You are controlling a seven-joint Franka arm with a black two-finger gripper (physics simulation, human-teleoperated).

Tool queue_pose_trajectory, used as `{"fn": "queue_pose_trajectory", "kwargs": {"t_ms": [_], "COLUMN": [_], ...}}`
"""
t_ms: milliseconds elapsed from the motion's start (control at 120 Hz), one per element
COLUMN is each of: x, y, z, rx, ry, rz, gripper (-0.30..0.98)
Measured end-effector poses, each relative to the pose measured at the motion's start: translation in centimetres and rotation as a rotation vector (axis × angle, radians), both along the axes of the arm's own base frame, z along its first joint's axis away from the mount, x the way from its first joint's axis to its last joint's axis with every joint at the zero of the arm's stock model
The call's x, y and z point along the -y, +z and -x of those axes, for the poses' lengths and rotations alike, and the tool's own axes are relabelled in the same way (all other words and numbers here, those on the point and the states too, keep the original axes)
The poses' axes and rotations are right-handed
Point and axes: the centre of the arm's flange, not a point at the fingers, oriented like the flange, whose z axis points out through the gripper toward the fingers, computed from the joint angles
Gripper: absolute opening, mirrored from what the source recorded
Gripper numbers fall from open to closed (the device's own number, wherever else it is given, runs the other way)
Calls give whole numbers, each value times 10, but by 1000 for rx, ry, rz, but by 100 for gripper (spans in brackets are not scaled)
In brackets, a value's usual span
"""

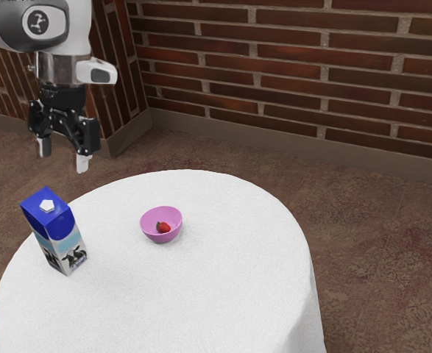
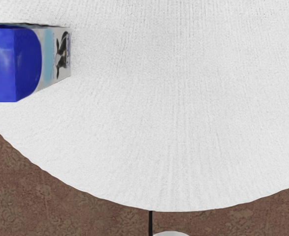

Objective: Take strawberry from the bowl

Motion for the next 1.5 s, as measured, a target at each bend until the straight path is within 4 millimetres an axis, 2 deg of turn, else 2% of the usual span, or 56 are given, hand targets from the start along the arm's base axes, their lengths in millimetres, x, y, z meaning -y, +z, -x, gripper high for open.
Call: {"fn": "queue_pose_trajectory", "kwargs": {"t_ms": [133,233,300,367,417,475,558,650,717,875,950,1092,1500], "x": [4,4,5,7,10,3,-1,-1,-3,-47,-58,-63,-71], "y": [4,-23,-53,-96,-127,-157,-199,-225,-241,-257,-272,-314,-336], "z": [-26,-62,-98,-133,-171,-206,-240,-262,-269,-268,-264,-247,-239], "rx": [162,183,184,180,184,191,191,197,190,176,163,122,128], "ry": [-2,78,167,273,350,450,569,673,743,965,1043,1149,1299], "rz": [-1,-11,-14,-12,-12,-30,-58,-63,-65,-86,-92,-94,-89], "gripper": [69,69,69,69,69,69,69,69,69,69,69,69,69]}}
